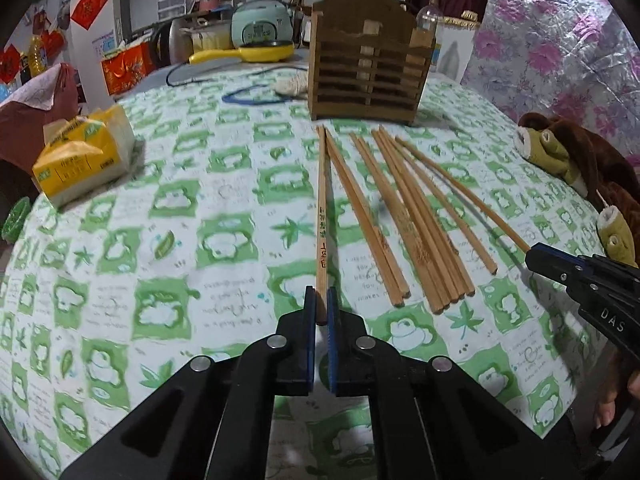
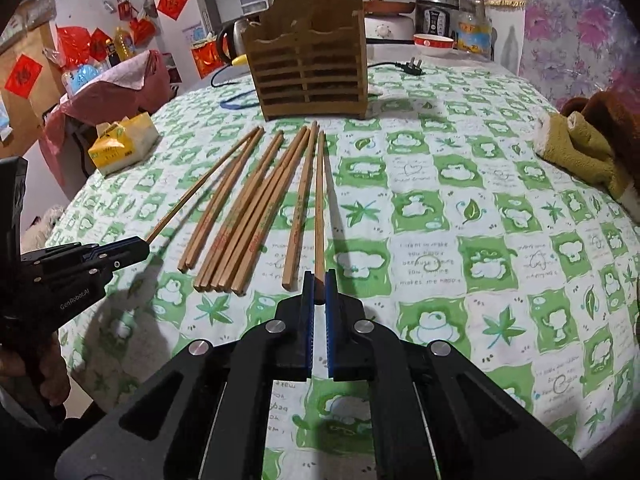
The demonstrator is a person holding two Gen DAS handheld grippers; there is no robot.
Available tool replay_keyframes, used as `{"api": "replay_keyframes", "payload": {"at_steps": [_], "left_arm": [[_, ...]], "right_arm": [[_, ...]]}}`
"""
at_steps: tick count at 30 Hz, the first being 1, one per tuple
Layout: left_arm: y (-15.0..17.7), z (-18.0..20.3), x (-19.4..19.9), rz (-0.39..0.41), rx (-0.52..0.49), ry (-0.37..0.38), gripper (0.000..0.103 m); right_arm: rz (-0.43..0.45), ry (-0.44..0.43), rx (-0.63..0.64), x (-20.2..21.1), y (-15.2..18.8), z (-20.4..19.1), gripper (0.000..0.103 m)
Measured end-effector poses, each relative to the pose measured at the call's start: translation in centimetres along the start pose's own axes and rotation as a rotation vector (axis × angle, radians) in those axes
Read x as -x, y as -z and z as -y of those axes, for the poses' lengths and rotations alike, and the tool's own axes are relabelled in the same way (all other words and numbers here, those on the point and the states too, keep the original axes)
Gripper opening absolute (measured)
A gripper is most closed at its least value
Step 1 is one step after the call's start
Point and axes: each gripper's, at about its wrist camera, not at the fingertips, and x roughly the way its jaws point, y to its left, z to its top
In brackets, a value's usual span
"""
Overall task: Organize utensils
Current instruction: 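Close the left gripper on one chopstick while the right gripper closes on another, then lift the chopsticks with both grippers and carry them toward the wooden holder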
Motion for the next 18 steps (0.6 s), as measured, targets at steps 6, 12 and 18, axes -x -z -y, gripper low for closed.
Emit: {"api": "replay_keyframes", "payload": {"at_steps": [6,12,18], "left_arm": [[0.3,-0.5,-0.6,-0.005,0.008,0.002,0.006],[1.0,-0.6,-1.2,-0.006,0.016,0.001,0.006],[1.1,-0.5,-1.2,0.003,0.027,0.001,0.012]], "right_arm": [[-0.031,-0.003,-0.014,-0.9,0.5,0.5,0.006],[-0.016,0.049,0.04,-1.5,1.4,0.2,0.008],[0.013,0.098,0.073,-1.9,1.7,-0.4,0.01]]}}
